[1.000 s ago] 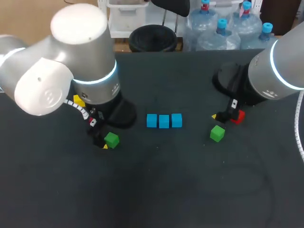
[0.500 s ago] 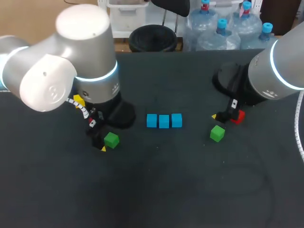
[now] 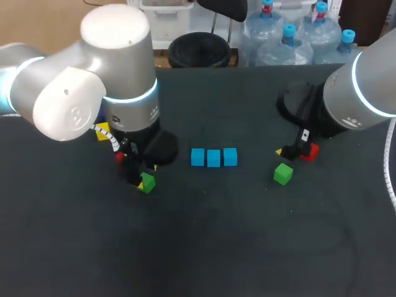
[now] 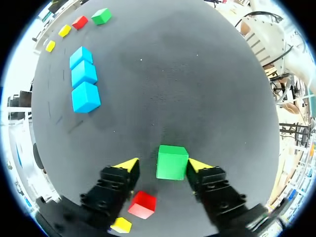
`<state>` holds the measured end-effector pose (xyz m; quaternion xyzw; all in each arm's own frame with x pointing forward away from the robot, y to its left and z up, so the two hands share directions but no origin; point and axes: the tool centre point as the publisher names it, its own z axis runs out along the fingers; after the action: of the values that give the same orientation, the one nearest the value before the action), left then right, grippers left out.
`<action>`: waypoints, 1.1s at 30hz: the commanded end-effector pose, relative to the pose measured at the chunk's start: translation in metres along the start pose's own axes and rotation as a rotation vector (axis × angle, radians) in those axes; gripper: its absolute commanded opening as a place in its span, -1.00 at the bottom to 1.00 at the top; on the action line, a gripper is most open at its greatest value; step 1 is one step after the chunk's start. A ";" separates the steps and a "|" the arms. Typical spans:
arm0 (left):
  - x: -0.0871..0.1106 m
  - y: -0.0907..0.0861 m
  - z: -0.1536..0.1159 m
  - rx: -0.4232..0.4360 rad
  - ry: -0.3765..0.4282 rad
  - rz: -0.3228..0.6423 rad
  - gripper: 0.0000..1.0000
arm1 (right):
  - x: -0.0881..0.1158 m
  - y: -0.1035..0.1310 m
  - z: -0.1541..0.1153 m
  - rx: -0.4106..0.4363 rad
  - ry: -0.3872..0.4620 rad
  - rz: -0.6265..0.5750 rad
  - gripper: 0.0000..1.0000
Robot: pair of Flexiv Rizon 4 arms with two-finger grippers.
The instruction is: Place the blue cubes, place green cubes on the blue cubes, place the yellow cubes on the green cubes, then place the red cubes on the yellow cubes, and place purple cube on the red cubes.
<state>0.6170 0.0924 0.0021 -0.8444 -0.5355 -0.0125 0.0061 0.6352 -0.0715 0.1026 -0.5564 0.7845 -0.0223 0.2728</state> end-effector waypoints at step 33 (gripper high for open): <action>-0.017 0.029 -0.051 0.132 0.097 -0.238 -1.00 | 0.001 0.002 0.000 0.012 -0.004 0.002 1.00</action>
<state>0.6309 0.0678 0.0499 -0.7704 -0.6321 -0.0248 0.0794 0.6352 -0.0717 0.1026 -0.5563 0.7846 -0.0223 0.2729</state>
